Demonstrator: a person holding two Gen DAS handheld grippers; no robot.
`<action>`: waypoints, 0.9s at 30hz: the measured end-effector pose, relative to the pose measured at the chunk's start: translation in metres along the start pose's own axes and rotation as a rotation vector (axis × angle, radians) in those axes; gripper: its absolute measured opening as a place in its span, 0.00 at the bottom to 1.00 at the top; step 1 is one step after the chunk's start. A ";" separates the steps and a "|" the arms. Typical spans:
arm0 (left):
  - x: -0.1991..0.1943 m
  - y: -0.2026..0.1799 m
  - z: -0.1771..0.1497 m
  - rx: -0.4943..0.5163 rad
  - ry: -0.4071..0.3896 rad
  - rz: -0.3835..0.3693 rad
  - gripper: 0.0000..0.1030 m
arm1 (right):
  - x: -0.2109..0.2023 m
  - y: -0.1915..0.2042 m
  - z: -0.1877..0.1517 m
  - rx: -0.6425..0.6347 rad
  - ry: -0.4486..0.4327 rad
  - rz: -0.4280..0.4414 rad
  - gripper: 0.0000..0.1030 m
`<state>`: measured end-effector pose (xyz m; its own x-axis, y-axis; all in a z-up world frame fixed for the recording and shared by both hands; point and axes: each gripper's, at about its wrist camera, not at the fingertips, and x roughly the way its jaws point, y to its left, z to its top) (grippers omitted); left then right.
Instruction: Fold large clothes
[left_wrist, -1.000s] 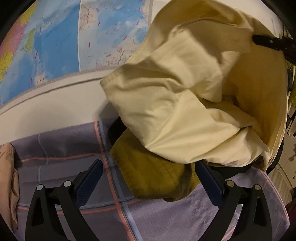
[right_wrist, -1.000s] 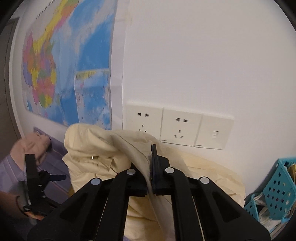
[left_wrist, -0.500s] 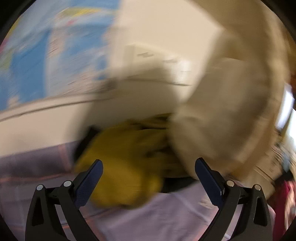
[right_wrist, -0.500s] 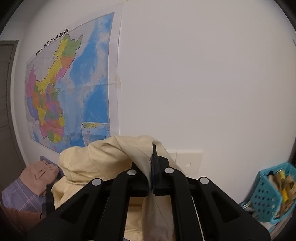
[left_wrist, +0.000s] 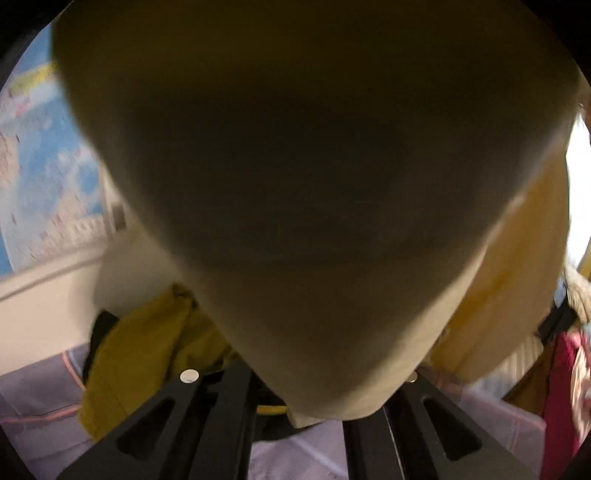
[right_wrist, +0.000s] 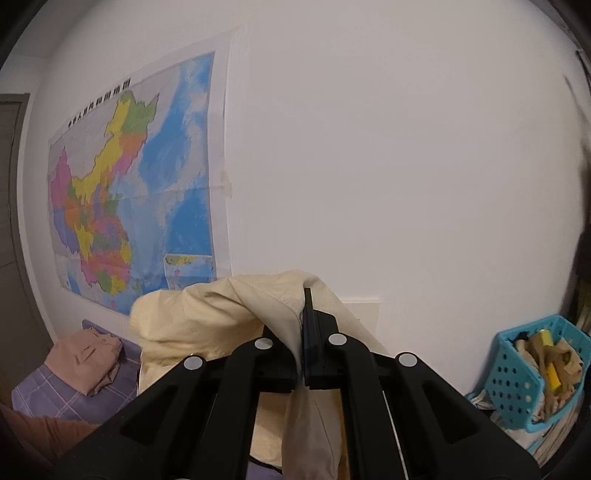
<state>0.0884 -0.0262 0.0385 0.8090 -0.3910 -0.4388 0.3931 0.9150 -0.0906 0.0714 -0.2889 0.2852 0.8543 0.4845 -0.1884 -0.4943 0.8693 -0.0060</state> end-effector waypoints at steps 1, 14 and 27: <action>-0.010 -0.002 0.009 -0.005 -0.017 -0.010 0.01 | -0.013 0.001 0.005 -0.004 -0.021 -0.010 0.02; -0.301 -0.031 0.099 0.060 -0.489 0.031 0.02 | -0.235 0.063 0.083 -0.077 -0.326 0.090 0.02; -0.538 -0.067 0.037 0.184 -0.495 0.580 0.02 | -0.250 0.153 0.033 -0.048 -0.224 0.566 0.02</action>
<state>-0.3575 0.1192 0.3138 0.9909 0.1058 0.0832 -0.1206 0.9724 0.1998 -0.2127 -0.2734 0.3638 0.4673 0.8833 0.0360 -0.8837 0.4679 -0.0103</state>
